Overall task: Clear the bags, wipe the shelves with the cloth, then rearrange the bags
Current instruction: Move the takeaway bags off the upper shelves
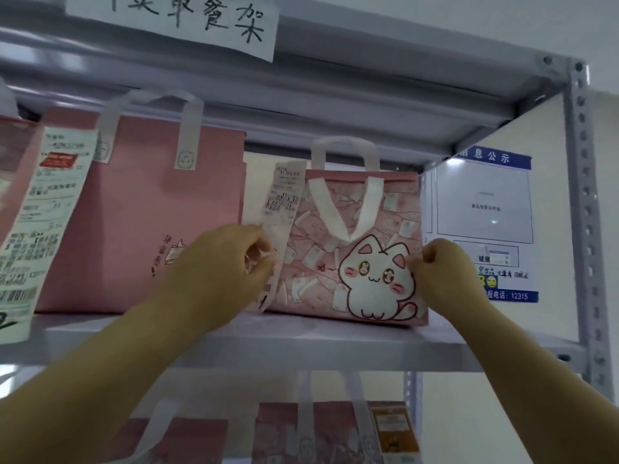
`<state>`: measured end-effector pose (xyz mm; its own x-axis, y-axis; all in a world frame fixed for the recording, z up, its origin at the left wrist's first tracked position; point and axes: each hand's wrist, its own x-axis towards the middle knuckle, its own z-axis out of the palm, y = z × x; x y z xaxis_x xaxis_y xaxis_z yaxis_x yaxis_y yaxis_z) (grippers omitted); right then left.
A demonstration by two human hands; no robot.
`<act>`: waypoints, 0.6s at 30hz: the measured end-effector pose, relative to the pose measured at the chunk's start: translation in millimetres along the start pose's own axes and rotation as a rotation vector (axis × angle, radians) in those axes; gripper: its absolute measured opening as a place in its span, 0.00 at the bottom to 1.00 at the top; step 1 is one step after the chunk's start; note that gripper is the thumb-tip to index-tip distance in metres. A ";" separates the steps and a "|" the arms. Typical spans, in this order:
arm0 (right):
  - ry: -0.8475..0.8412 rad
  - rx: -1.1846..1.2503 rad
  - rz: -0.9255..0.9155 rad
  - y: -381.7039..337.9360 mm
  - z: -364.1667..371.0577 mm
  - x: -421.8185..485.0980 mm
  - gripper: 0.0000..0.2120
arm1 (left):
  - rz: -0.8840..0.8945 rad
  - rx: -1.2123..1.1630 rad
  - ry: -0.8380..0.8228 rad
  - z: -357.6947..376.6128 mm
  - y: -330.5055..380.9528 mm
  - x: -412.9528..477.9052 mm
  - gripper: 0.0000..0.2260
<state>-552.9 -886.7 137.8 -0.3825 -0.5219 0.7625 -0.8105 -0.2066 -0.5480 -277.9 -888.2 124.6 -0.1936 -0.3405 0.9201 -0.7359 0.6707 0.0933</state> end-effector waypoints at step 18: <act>0.159 0.200 0.093 18.2 -9.9 -0.3 0.10 | -0.086 -0.183 0.035 21.7 -16.6 15.7 0.22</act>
<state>-571.9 -882.2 131.0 -0.5288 -0.4129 0.7416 -0.6713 -0.3312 -0.6631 -282.8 -919.0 129.2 -0.1104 -0.3809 0.9180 -0.6178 0.7498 0.2369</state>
